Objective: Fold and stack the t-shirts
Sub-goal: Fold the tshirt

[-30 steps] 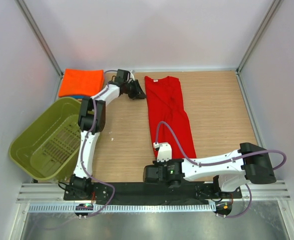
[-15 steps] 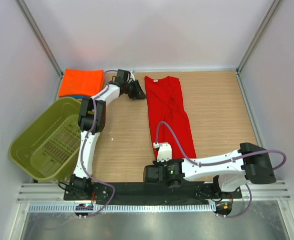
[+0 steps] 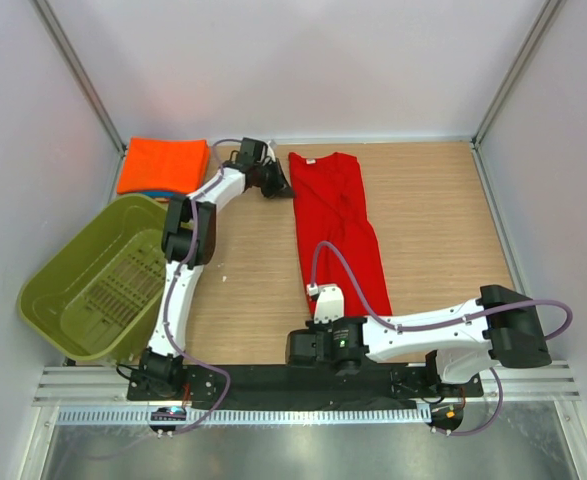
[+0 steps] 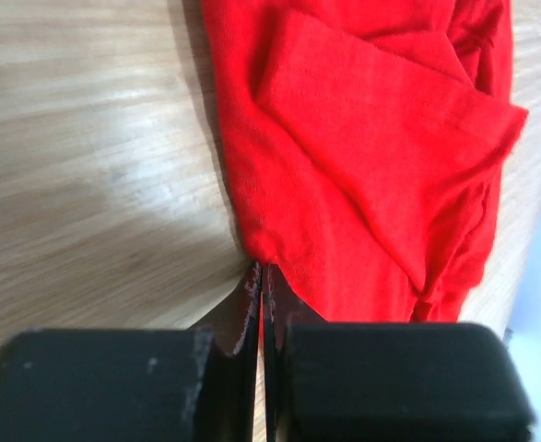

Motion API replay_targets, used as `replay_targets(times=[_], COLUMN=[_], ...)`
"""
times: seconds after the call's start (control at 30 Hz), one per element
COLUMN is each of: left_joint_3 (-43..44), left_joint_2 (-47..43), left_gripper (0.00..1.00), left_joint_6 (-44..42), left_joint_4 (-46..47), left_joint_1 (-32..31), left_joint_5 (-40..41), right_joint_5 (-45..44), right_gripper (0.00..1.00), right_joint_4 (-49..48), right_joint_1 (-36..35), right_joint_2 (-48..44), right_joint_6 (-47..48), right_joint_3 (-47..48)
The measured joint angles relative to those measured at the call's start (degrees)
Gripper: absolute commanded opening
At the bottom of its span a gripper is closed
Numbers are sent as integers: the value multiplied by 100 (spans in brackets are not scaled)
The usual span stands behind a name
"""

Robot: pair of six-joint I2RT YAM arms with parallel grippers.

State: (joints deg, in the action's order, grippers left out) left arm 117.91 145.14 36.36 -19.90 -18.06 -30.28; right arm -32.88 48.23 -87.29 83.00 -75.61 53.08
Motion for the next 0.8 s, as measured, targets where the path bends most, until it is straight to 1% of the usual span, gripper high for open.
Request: replay_targets(times=[0.23, 0.43, 0.53, 0.57, 0.63, 0.67, 0.73, 0.8], left_joint_3=[1049, 1156, 1172, 1174, 1182, 1185, 1204, 1226], left_joint_2=[365, 385, 385, 385, 385, 385, 385, 385], left_gripper=[0, 0, 0, 0, 6, 7, 8, 7], left_joint_6=[-203, -407, -487, -505, -538, -546, -560, -581], left_joint_4=[-929, -1150, -1207, -1217, -1248, -1268, -1316, -1368], left_joint_1=[-96, -111, -98, -92, -76, -66, -42, -9], left_joint_5=[595, 691, 669, 654, 623, 608, 579, 566], right_joint_5=[-87, -105, -90, -79, -55, -28, 61, 118], right_gripper=[1, 1, 6, 11, 19, 26, 32, 34], right_joint_4=[426, 518, 428, 376, 264, 214, 118, 50], right_joint_1=[-232, -262, -262, -262, -262, -262, -264, -264], right_joint_2=[234, 577, 579, 579, 579, 579, 581, 581], right_joint_6=[-140, -111, -37, 11, 92, 142, 223, 304], right_joint_3=[302, 457, 457, 457, 457, 457, 457, 457])
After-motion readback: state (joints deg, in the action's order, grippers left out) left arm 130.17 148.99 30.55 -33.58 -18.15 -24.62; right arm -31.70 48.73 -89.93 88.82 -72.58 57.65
